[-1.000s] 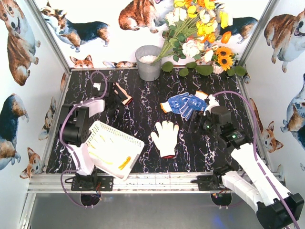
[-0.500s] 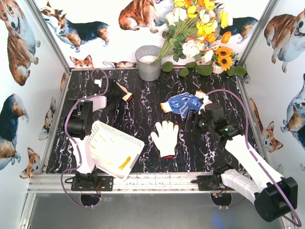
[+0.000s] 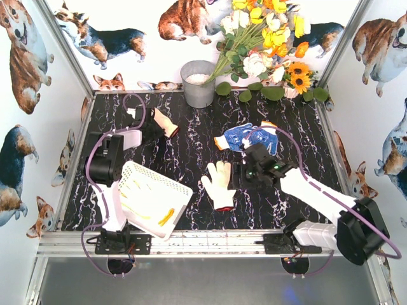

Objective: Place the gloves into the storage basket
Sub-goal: Move the glove to the center of the board.

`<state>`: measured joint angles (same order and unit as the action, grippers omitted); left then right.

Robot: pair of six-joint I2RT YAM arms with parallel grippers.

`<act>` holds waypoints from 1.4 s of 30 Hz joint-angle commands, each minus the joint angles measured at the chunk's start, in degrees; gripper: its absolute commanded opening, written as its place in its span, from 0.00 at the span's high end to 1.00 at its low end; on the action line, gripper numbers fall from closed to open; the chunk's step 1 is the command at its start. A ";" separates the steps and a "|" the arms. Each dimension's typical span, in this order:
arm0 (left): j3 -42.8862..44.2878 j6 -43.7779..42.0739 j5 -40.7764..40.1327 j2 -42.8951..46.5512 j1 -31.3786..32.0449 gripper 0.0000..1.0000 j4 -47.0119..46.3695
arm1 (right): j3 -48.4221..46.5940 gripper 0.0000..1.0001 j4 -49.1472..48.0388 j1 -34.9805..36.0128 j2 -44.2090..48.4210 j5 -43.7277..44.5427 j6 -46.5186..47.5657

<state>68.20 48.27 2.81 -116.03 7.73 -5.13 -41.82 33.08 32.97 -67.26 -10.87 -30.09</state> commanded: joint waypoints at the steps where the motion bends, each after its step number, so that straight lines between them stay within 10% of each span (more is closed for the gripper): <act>1: -3.25 -4.32 5.13 3.77 1.96 1.00 1.78 | -1.95 0.39 -2.95 1.31 -1.59 1.58 -4.26; 23: -10.96 -10.53 5.23 13.70 22.16 1.00 14.46 | 5.58 0.45 -5.35 2.98 0.68 2.71 -15.69; 34: -10.82 -12.52 -5.53 29.99 22.60 0.41 21.78 | 8.78 0.46 -11.35 -0.85 0.63 0.17 -20.45; 42: -14.16 -12.67 -17.16 45.32 22.47 0.18 29.05 | 13.32 0.50 -23.17 -8.49 -1.65 -10.23 -23.01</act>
<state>56.12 36.07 -5.78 -77.54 30.04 18.74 -28.49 17.91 25.21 -67.35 -15.70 -51.55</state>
